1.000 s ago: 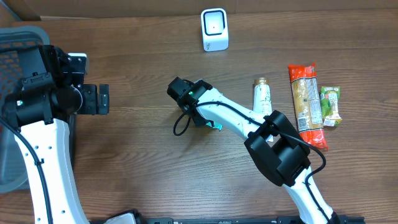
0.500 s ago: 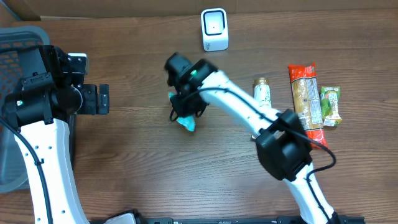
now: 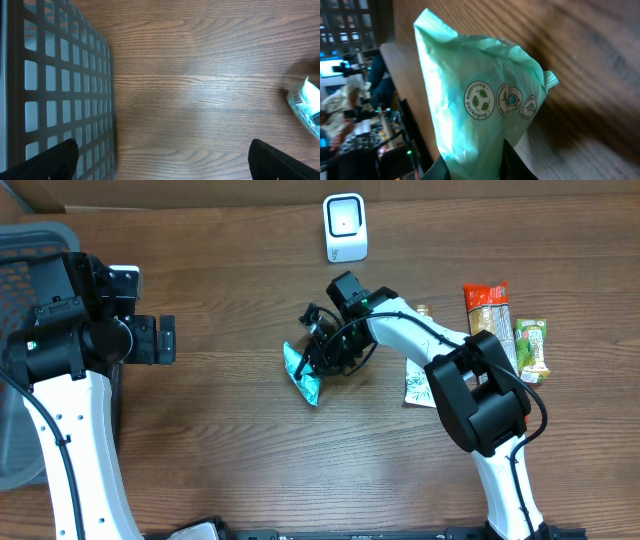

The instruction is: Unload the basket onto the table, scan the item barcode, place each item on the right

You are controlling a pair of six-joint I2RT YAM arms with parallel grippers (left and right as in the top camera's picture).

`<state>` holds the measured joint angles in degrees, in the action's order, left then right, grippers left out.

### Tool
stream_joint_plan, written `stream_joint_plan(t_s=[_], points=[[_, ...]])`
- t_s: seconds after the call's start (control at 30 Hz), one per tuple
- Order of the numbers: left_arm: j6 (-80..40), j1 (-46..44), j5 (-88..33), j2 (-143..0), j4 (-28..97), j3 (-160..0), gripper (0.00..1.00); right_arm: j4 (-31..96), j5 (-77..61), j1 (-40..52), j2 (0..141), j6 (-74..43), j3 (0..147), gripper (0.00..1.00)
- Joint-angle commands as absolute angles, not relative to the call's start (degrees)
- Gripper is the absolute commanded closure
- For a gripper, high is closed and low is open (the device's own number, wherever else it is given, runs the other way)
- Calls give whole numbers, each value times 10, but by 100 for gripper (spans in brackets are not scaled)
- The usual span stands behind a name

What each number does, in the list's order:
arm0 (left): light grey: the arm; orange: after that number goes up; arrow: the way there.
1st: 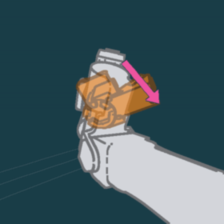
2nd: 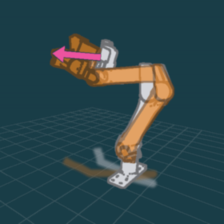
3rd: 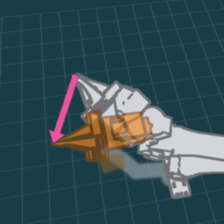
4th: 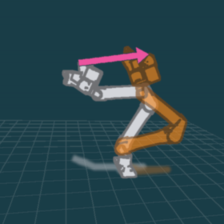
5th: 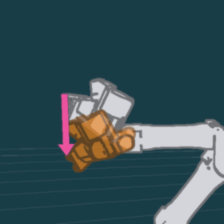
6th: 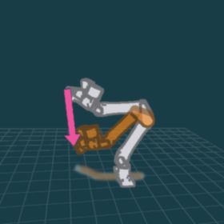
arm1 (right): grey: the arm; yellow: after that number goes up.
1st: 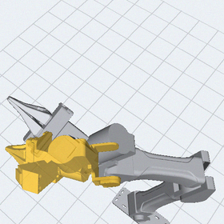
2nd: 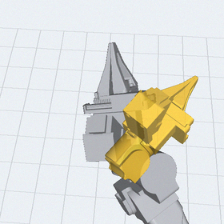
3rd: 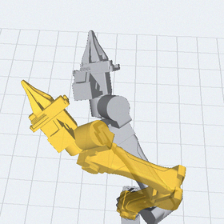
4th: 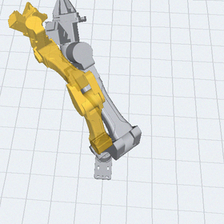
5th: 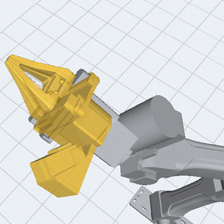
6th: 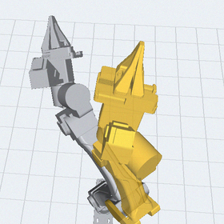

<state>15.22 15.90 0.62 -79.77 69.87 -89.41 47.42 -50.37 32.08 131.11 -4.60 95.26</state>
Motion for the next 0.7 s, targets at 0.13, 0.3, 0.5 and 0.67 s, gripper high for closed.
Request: stream_joint_plan(t_s=[0.13,0.3,0.5,0.67], points=[[161,161,2,-794,698,-897,0,523,-369,277,1298,-60,947,54],[161,161,2,-794,699,-897,0,586,-282,246,1298,-60,972,12],[161,161,2,-794,699,-897,0,638,-194,234,1292,-60,1015,0],[161,161,2,-794,699,-897,0,693,-150,236,1262,-60,1073,0]])
